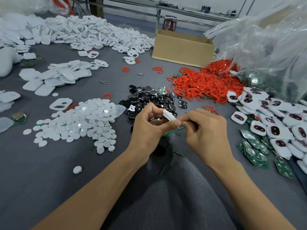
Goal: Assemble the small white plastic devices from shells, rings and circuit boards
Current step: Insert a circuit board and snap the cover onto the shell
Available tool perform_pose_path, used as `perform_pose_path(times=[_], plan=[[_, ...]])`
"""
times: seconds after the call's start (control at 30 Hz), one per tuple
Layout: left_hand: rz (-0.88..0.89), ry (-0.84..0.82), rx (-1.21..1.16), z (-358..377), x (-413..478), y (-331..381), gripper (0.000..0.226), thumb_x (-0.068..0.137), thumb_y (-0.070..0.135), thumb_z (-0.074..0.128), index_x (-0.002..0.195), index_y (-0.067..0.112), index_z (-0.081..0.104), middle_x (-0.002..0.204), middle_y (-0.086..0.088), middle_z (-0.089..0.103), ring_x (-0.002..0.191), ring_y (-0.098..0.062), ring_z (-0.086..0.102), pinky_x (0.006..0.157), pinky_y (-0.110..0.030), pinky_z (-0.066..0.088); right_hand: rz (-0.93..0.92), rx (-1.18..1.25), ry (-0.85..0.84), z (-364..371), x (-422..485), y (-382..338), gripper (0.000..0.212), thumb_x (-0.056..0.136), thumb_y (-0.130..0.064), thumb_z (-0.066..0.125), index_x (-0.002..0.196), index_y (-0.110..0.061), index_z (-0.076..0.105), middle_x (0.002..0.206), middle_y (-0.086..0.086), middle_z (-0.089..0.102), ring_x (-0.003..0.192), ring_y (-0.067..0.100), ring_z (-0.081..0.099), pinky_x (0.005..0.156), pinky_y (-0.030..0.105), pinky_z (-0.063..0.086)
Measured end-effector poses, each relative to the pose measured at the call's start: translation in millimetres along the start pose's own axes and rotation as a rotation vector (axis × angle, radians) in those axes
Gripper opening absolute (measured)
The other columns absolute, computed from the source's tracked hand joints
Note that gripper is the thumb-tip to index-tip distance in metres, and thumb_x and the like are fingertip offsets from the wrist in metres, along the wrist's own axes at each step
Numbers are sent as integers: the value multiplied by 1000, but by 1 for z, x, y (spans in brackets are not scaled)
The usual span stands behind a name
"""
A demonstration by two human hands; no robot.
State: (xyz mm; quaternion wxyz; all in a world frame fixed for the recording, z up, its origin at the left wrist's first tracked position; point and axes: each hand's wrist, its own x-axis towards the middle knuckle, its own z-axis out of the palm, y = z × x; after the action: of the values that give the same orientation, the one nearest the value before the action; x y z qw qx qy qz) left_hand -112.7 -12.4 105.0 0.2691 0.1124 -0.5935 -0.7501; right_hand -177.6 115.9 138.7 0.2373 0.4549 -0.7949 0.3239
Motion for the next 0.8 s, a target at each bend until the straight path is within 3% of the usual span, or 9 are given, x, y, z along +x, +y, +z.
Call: perform_pose_path(times=[0.13,0.4,0.57,0.8], plan=[[37,43,54,-1,1,-2,39,61,2,87,81,8,53,79,1,72,72,-13,69,69,-26,58,35,-20,6,3,-2,-3,22,71,12,69,72,-10,71,64,4,62,56,25,56,55,30,37],[84,98,24,1,1,3,35,64,6,85,74,16,53,70,12,70,66,-3,65,63,-16,51,63,-49,78,9,-1,-12,14,75,7,68,73,-7,68,64,6,59,54,27,54,54,35,37],[72,83,-32,1,1,3,32,67,5,83,78,11,53,70,9,69,66,-4,64,65,-18,53,69,-24,104,10,0,-13,12,76,5,69,74,-7,68,66,6,62,55,25,56,52,37,43],[-61,32,-205,0,2,5,39,59,19,80,88,6,58,85,-6,70,78,-17,68,71,-27,58,77,13,129,8,-1,-12,12,78,3,70,78,-9,71,69,1,63,63,11,49,59,15,35]])
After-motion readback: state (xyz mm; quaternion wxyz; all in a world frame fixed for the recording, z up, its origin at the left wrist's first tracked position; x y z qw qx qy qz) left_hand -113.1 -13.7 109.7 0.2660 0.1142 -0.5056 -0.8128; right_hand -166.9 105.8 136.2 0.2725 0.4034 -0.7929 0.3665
